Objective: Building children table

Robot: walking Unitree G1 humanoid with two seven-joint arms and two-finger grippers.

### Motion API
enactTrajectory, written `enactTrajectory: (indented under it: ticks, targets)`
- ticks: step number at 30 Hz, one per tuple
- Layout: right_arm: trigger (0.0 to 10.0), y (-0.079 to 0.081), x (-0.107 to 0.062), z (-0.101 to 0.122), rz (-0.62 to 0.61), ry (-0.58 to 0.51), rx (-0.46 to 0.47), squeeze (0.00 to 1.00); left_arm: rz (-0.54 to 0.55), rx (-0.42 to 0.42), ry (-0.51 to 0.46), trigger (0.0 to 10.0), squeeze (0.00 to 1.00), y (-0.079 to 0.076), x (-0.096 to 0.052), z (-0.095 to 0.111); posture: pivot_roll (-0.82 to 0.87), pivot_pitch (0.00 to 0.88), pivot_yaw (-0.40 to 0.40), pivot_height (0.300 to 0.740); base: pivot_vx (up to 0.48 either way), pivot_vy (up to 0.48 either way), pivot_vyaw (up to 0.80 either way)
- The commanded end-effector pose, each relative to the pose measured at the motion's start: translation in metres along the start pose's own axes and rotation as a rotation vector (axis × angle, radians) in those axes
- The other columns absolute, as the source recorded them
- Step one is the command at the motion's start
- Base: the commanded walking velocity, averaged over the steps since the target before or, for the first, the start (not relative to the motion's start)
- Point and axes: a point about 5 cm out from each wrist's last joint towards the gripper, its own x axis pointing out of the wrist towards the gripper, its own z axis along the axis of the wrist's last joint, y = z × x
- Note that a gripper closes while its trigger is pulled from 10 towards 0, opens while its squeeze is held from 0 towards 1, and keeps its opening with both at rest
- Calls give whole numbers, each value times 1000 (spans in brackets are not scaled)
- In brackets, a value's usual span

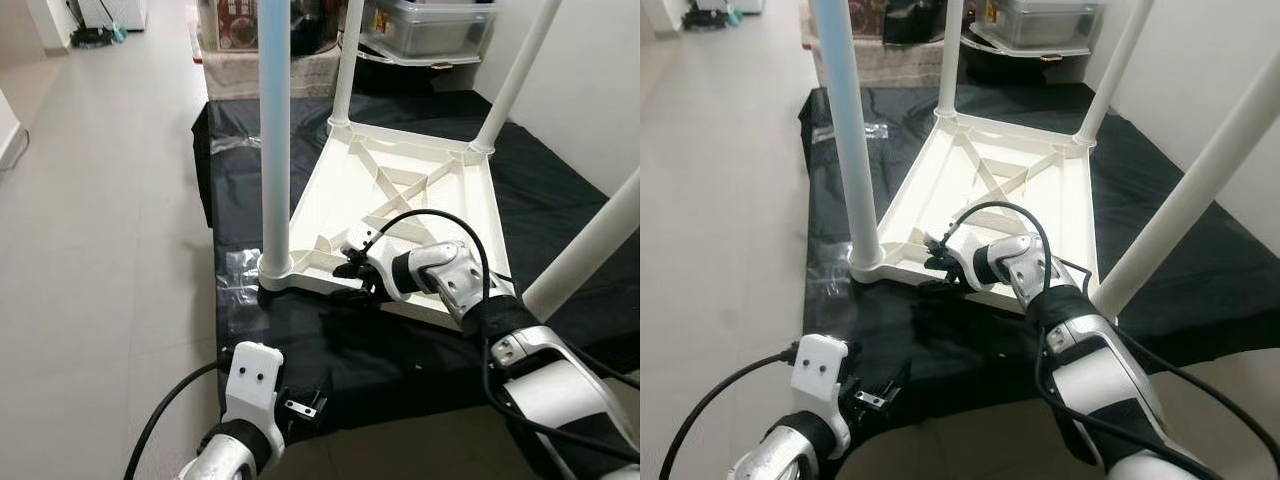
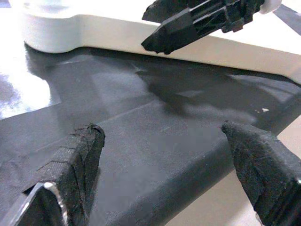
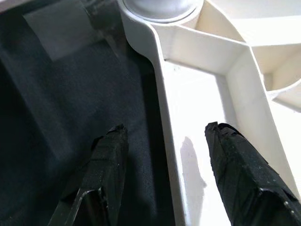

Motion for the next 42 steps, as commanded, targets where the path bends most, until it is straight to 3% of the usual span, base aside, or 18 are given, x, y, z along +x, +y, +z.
enactTrajectory:
  ticks: [1,4,5,6,17,20,22,24,27,36,42]
  targets:
    - [10000,4,5,-9,32,73,-5,0,-4,-15,8,10000,0,-6,-4,1,25,159,-114,740,0,0,0]
    - [10000,4,5,-9,32,73,-5,0,-4,-15,8,10000,0,-6,-4,1,25,159,-114,740,0,0,0]
    - [5765,6,7,-11,43,90,-23,0,-5,-18,8,10000,0,-7,-4,1,25,159,-114,740,0,0,0]
    - [0,9,6,-13,95,102,-49,0,-6,-21,8,10000,0,-8,-5,1,24,164,-120,740,0,0,0]
    - [0,14,4,-13,203,96,-107,0,-3,-25,5,10000,0,-9,-5,2,21,167,-125,740,0,0,0]
    - [0,20,2,-10,299,41,-152,0,-1,-24,4,10000,0,-9,-5,3,22,165,-125,740,0,0,0]
    - [0,29,-4,-10,434,14,-216,0,1,-24,5,10000,0,-8,-4,2,22,162,-123,740,0,0,0]
    - [0,29,-4,-10,434,14,-216,0,1,-24,5,10000,0,-8,-4,2,22,162,-123,740,0,0,0]
    - [0,35,-10,-21,529,81,-260,0,2,-23,8,10000,0,-7,-4,2,22,159,-121,740,0,0,0]
    - [0,39,-22,-44,605,168,-298,0,2,-20,11,10000,0,-5,-2,2,21,160,-112,740,0,0,0]
    - [0,42,-22,-46,601,146,-349,0,1,-17,14,10000,0,-3,-2,1,23,156,-108,740,0,0,0]
